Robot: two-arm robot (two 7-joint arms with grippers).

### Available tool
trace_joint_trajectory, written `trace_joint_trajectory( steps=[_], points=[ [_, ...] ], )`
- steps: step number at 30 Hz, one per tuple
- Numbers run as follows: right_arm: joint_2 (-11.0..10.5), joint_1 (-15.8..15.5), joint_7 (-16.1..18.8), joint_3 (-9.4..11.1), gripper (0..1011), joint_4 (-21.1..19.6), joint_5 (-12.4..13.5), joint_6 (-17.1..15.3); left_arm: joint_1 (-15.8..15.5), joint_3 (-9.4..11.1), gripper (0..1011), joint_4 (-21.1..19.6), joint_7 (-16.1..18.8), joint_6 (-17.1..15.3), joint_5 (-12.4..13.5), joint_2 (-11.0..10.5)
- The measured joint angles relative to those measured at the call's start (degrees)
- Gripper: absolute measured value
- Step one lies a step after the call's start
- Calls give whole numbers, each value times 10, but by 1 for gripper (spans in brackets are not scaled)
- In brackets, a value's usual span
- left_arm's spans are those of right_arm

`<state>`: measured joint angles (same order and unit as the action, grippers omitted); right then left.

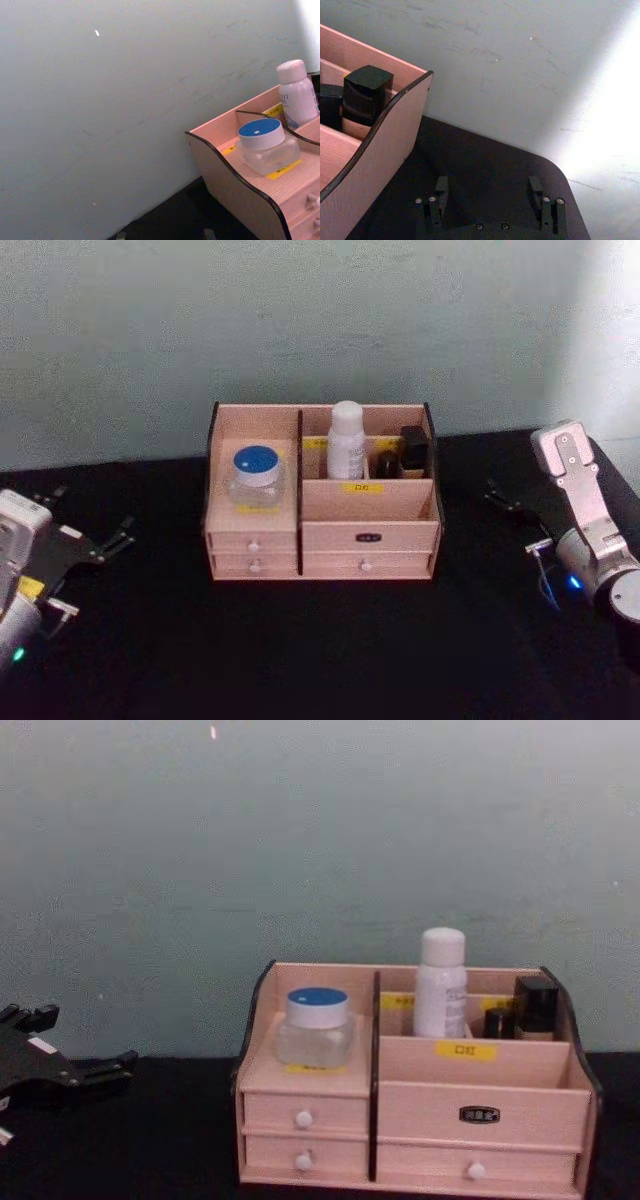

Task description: Pick up the facial cleanser and watermelon frost from the table and place them into the tiered storage box.

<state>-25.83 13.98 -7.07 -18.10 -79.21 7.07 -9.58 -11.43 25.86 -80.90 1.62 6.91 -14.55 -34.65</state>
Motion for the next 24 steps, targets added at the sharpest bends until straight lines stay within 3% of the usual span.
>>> trace_joint_trajectory(
  steps=[24],
  points=[
    [0, 0, 0, 0, 1002, 0, 0, 0, 0, 0, 1001, 0, 0, 0, 0, 0]
  ],
)
